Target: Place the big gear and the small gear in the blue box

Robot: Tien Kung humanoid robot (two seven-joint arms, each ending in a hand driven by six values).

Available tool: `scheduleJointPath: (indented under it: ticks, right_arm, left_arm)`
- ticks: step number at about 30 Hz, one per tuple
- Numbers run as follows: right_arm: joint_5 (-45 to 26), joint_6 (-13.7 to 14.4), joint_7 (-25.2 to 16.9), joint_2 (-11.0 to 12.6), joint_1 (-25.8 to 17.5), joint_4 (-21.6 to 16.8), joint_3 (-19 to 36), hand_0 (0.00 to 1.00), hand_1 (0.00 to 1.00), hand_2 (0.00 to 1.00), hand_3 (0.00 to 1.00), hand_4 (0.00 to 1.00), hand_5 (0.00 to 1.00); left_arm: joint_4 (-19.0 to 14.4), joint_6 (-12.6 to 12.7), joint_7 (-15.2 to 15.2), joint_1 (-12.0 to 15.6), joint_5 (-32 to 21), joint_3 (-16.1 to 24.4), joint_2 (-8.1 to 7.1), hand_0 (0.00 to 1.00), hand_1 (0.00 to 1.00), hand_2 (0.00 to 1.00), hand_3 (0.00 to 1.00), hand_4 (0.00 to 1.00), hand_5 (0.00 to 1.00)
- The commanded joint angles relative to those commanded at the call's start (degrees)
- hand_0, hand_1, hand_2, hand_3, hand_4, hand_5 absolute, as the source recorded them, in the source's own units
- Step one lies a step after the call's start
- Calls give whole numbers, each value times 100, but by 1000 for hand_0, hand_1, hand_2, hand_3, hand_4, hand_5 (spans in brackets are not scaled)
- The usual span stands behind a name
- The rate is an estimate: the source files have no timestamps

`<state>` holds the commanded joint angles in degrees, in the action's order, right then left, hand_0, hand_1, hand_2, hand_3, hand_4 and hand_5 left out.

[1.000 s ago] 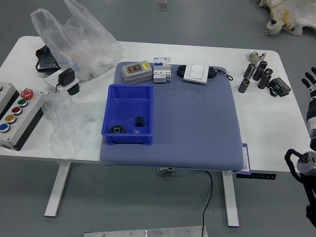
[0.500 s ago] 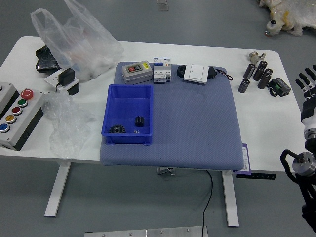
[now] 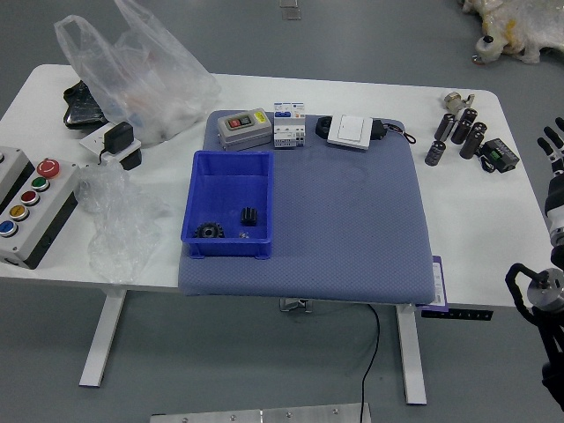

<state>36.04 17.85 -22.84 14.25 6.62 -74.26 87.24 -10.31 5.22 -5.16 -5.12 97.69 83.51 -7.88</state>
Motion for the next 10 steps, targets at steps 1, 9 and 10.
scheduleJointPath:
  ticks: [1,9,10]
  right_arm:
    - [2,1,1,-2,-2,1,3,692,656,666,652,735,487]
    - [10,6,5,4,-12,-1,51,690,657,666,652,734,484]
    - [12,7,7,6,-12,-2,56,690,657,666,652,734,484]
  left_arm:
    - [0,0,-10,3,19,21,1,614,455,499,640,654,349]
    - [0,-4,-18,-3,42,56,4,615,458,500,640,654,346]
    - [0,-5,-18,-3,41,57,7,615,458,500,640,654,346]
